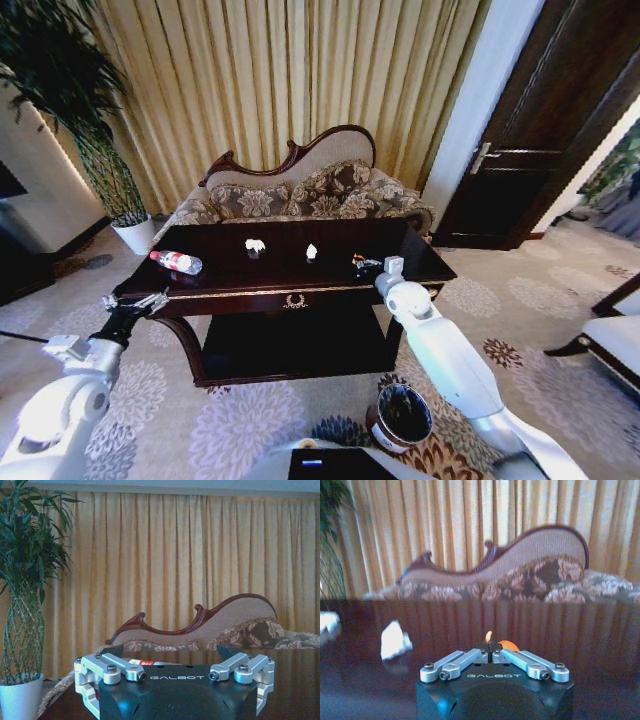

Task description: Move to the front of the table and place the trash on the table into the trash bin.

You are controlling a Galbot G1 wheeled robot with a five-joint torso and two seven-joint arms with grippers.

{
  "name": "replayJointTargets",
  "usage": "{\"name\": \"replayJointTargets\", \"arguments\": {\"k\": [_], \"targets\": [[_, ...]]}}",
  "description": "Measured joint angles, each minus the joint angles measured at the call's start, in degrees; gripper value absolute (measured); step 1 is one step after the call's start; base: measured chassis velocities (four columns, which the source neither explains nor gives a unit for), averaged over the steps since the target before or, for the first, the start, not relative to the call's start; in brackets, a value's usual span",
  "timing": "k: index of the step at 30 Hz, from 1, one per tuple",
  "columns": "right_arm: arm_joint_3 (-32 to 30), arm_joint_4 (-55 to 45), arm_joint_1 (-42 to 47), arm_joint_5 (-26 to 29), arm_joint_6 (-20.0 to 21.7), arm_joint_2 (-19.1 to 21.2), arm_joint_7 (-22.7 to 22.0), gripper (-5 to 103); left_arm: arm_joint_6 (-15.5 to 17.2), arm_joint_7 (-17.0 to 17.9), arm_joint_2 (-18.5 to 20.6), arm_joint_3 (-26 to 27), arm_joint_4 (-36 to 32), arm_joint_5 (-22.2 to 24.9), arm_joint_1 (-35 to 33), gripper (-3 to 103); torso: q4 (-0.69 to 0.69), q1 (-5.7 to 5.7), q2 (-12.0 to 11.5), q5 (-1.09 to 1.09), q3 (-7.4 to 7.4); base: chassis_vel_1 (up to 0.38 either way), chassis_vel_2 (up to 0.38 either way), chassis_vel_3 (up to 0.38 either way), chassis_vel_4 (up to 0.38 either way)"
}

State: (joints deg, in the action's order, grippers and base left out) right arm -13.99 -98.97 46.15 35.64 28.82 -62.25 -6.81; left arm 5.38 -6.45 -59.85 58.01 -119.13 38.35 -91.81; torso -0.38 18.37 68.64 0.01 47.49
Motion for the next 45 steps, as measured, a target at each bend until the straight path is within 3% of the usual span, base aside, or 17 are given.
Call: {"name": "replayJointTargets", "arguments": {"k": [6, 16, 45], "targets": [[-5.2, -4.9, 1.2, 2.7, -1.6, 1.9, 0.0, 0, -0.7, 0.0, -0.4, -0.2, 0.1, 0.1, 0.0, 100, 0.00, 0.00, 0.0, 0.00, 0.00, 0.000, 0.000, 0.000, 0.000], [-11.2, -10.7, 6.6, 2.2, -4.3, 3.0, 0.0, 0, -0.9, 0.0, -0.4, -0.4, 0.0, 0.2, 0.2, 100, 0.00, 0.00, 0.0, 0.00, 0.00, 0.000, 0.000, 0.000, 0.000], [-13.1, -15.9, 14.3, 0.7, -5.4, 2.4, 0.0, 0, -0.8, 0.1, -0.5, 0.0, -0.5, 0.8, 0.2, 100, 0.00, 0.00, 0.0, -0.01, 0.00, 0.038, -0.038, -0.041, 0.037]]}}
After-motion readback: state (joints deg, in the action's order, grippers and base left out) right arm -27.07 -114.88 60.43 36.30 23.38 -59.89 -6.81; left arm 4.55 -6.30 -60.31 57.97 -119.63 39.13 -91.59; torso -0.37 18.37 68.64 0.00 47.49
